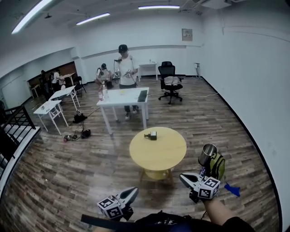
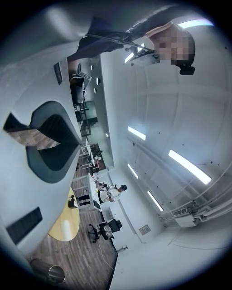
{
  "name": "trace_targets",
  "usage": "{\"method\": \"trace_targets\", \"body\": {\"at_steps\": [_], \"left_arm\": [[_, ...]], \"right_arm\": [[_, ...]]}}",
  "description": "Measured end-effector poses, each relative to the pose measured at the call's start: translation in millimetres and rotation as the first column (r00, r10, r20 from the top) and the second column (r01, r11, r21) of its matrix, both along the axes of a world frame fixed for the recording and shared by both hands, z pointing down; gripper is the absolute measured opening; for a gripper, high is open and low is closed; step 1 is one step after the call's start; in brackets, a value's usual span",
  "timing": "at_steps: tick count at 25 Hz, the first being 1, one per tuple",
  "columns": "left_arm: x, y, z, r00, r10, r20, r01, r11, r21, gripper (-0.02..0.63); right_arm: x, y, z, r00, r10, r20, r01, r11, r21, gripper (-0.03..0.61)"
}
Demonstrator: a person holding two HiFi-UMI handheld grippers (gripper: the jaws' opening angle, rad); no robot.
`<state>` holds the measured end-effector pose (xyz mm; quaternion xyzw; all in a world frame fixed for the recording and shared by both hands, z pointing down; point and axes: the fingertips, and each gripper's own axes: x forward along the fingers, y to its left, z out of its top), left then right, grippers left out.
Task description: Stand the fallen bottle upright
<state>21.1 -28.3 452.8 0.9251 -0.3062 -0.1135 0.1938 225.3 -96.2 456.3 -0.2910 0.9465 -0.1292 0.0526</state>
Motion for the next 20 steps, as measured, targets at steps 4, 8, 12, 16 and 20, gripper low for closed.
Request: {"method": "trace_targets", "body": {"at_steps": [4, 8, 12, 16, 20], "left_arm": [[-21.9, -41.2, 7.1, 0.999, 0.044, -0.008, -0.044, 0.999, 0.015, 0.003], [-69.0, -97.9, 4.0, 0.996, 0.09, 0.007, -0.09, 0.996, 0.024, 0.003], [-123.4, -145.9, -2.2, 0.992, 0.127, 0.019, -0.127, 0.991, 0.051, 0.003], [-175.2, -184.5, -2.0, 0.988, 0.153, 0.026, -0.154, 0.987, 0.043, 0.003], [-212.4, -227.9, 4.8, 0.987, 0.158, 0.026, -0.159, 0.986, 0.039, 0.003]], "right_arm": [[-24.3, -34.1, 2.7, 0.999, 0.026, -0.018, -0.026, 1.0, 0.002, -0.012], [-72.7, -84.3, -7.9, 0.998, 0.065, -0.024, -0.065, 0.998, 0.011, -0.012], [-125.9, -125.5, -17.0, 0.995, 0.099, -0.028, -0.098, 0.995, 0.034, -0.012], [-179.5, -159.4, -18.8, 0.993, 0.12, -0.019, -0.119, 0.992, 0.034, -0.012], [-214.5, -194.4, -8.9, 0.991, 0.126, -0.036, -0.125, 0.992, 0.026, -0.012]]}}
